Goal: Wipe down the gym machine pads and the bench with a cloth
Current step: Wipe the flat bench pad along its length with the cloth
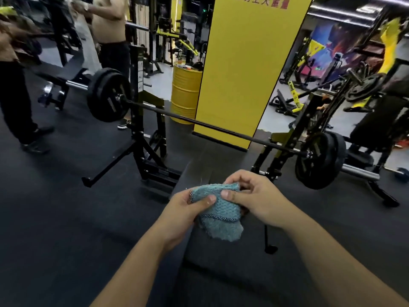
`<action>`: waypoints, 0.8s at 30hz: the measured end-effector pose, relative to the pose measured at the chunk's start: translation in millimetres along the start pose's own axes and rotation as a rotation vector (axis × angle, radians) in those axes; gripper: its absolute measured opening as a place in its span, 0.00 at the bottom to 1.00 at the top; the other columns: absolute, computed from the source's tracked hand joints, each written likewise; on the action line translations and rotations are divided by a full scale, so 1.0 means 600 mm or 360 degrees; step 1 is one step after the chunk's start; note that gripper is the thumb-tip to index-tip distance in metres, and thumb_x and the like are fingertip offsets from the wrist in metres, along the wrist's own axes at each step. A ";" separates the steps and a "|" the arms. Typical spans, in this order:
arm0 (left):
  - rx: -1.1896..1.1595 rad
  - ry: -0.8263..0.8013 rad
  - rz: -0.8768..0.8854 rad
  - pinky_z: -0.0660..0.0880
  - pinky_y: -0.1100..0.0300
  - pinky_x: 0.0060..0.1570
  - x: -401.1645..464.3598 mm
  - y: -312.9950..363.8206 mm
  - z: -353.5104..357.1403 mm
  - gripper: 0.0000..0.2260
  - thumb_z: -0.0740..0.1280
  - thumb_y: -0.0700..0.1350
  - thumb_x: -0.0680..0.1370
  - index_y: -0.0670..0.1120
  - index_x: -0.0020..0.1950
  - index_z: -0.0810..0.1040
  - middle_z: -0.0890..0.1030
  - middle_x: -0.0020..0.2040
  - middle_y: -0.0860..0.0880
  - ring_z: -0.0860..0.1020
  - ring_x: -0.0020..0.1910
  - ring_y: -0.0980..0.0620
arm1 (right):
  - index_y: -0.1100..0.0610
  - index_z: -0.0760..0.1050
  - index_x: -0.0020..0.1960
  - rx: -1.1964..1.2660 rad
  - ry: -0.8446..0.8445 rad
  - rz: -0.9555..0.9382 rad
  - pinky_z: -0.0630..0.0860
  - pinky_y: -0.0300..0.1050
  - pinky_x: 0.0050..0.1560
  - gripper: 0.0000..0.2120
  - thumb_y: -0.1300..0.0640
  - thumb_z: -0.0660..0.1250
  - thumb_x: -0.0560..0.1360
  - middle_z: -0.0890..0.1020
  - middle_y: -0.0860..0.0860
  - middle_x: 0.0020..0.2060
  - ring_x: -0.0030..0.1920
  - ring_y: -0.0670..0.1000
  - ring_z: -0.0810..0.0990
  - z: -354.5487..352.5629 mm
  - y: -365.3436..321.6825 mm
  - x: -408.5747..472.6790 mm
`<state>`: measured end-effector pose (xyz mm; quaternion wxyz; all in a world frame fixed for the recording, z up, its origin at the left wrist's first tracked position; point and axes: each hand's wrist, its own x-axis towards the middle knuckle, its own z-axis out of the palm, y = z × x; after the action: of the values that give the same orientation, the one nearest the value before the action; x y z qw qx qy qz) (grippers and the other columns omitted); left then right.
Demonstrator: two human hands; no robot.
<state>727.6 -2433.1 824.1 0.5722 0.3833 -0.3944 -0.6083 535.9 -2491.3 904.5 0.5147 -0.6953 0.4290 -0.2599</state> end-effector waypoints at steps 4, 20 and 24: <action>-0.0011 0.0048 -0.0027 0.75 0.38 0.67 0.100 -0.009 -0.001 0.12 0.71 0.39 0.80 0.40 0.63 0.83 0.84 0.60 0.36 0.81 0.63 0.34 | 0.60 0.80 0.53 -0.0116 0.0023 0.0064 0.84 0.46 0.43 0.08 0.62 0.75 0.76 0.84 0.62 0.48 0.42 0.51 0.85 -0.060 0.011 0.085; -0.0085 0.0540 -0.0078 0.78 0.43 0.61 0.243 -0.085 -0.066 0.09 0.65 0.40 0.84 0.44 0.61 0.83 0.85 0.56 0.43 0.82 0.57 0.44 | 0.57 0.82 0.55 -0.0171 -0.0498 0.0139 0.86 0.52 0.49 0.07 0.65 0.71 0.79 0.86 0.56 0.49 0.48 0.54 0.87 -0.088 0.134 0.357; -0.0222 0.0831 -0.0083 0.77 0.46 0.63 0.257 -0.140 -0.063 0.12 0.64 0.40 0.84 0.39 0.65 0.80 0.84 0.59 0.40 0.82 0.57 0.45 | 0.57 0.83 0.53 -0.0169 -0.0696 0.0099 0.85 0.56 0.50 0.08 0.68 0.71 0.78 0.86 0.59 0.49 0.44 0.53 0.85 -0.076 0.187 0.424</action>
<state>721.5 -2585.7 729.6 0.6638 0.4968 -0.1807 -0.5291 589.0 -2745.2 794.0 0.5660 -0.7475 0.3416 -0.0640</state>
